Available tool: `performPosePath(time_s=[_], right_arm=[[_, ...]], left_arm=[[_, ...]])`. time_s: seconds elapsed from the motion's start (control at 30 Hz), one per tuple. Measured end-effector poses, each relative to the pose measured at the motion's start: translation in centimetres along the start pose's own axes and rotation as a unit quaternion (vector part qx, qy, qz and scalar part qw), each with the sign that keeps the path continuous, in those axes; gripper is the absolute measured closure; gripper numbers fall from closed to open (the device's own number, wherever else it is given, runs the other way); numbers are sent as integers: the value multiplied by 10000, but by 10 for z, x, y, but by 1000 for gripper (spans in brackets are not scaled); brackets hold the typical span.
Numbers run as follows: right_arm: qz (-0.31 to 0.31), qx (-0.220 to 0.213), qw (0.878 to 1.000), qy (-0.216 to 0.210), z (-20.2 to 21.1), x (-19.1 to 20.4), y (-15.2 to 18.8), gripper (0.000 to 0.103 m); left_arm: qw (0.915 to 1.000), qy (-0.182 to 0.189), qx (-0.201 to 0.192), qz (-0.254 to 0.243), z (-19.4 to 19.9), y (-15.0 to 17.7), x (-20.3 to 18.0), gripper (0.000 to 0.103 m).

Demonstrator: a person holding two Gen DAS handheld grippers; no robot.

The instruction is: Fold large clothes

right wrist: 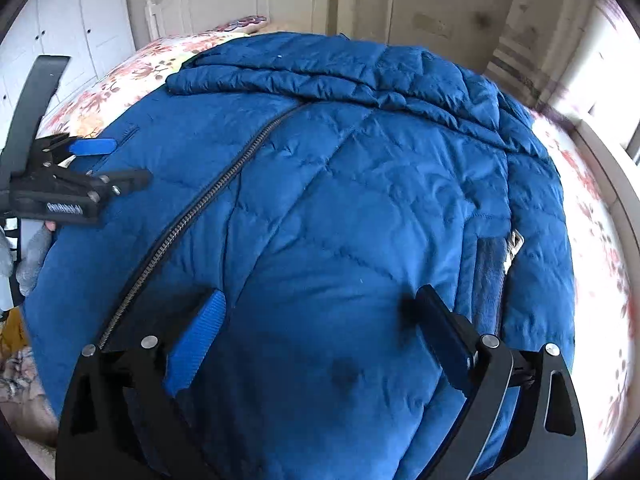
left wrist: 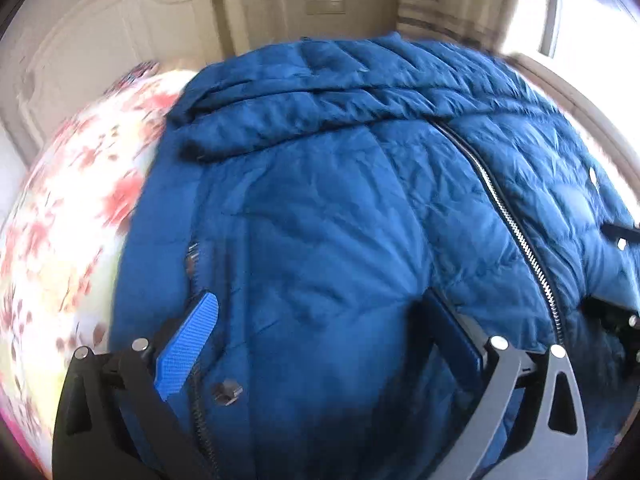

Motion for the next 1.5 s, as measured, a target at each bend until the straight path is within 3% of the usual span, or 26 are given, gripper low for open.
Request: performPosePath(time_s=[0.1, 0.17, 0.23, 0.33, 0.4, 0.53, 0.6, 0.63, 0.67, 0.7, 0.77, 0.9, 1.03, 1.07, 1.13, 1.2, 1.27, 1.3, 1.37, 1.4, 1.5], right_arm=[[-41, -173, 9997, -166, 18, 0, 11, 12], [147, -215, 9991, -330, 23, 8, 22, 12], [367, -147, 9990, -201, 18, 23, 40, 12], [304, -587, 9977, -172, 18, 23, 58, 11], [71, -598, 9978, -282, 24, 20, 62, 12], [169, -898, 9952, -355, 43, 27, 67, 12], [440, -826, 9946, -441, 38, 39, 74, 11], [534, -622, 9961, -325, 25, 45, 78, 11], [585, -685, 9957, -221, 22, 47, 81, 9], [564, -821, 9948, -209, 23, 48, 83, 7], [554, -701, 9958, -223, 25, 47, 82, 7], [187, -881, 9954, -331, 45, 23, 80, 7], [-297, -741, 9966, -219, 36, -3, 89, 6], [-250, -806, 9962, -210, 37, -1, 92, 6], [-110, -700, 9975, -71, 40, 3, 93, 6], [-198, -736, 9967, -290, 50, 0, 95, 6], [-336, -898, 9944, -442, 60, -8, 100, 6], [-391, -865, 9950, -321, 60, -13, 104, 6], [-475, -510, 9975, -73, 45, -23, 113, 6], [-519, -584, 9968, -194, 43, -27, 119, 6], [-612, -786, 9943, -366, 55, -31, 129, 6]], left_arm=[[9997, 80, -208, 121, 21, 15, 8, 3], [9995, 101, -298, -34, 32, 33, 5, 3], [9993, 42, -263, -266, 34, 56, -2, 2], [9992, 61, -256, -308, 23, 82, -2, 2], [9992, 284, -273, -106, 26, 89, 6, 2], [9974, 149, -656, -243, 53, 97, 0, 2], [9972, 65, -597, -441, 51, 100, -9, 2], [9977, -41, -446, -502, 41, 101, -11, 2], [9982, -76, -323, -491, 31, 102, -13, 2], [9984, 109, -462, -294, 29, 104, -8, 2], [9985, 167, -419, -314, 32, 105, -6, 2], [9978, -174, -639, -15, 49, 105, 16, 2], [9982, 17, -364, 478, 33, 112, 52, 2], [9975, 176, -431, 534, 33, 116, 56, 2], [9976, 57, -536, 431, 36, 122, 53, 2], [9974, 8, -587, 421, 42, 124, 53, 2], [9966, 65, -597, 558, 46, 128, 61, 2], [9963, 88, -587, 619, 45, 131, 65, 2], [9952, 314, -496, 779, 41, 135, 75, 2], [9934, 501, -510, 896, 40, 138, 82, 2], [9917, 483, -542, 1057, 46, 145, 93, 2]])
Point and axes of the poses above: each gripper's, at about its wrist camera, not at the fingertips, and z roughly against the way its jaws point, x to its left, y to its underside, the point moved 3 cm from there along -z, roughly the way its jaws point, and after that the axes turned 14 degrees about x, right-handed, at the moved point
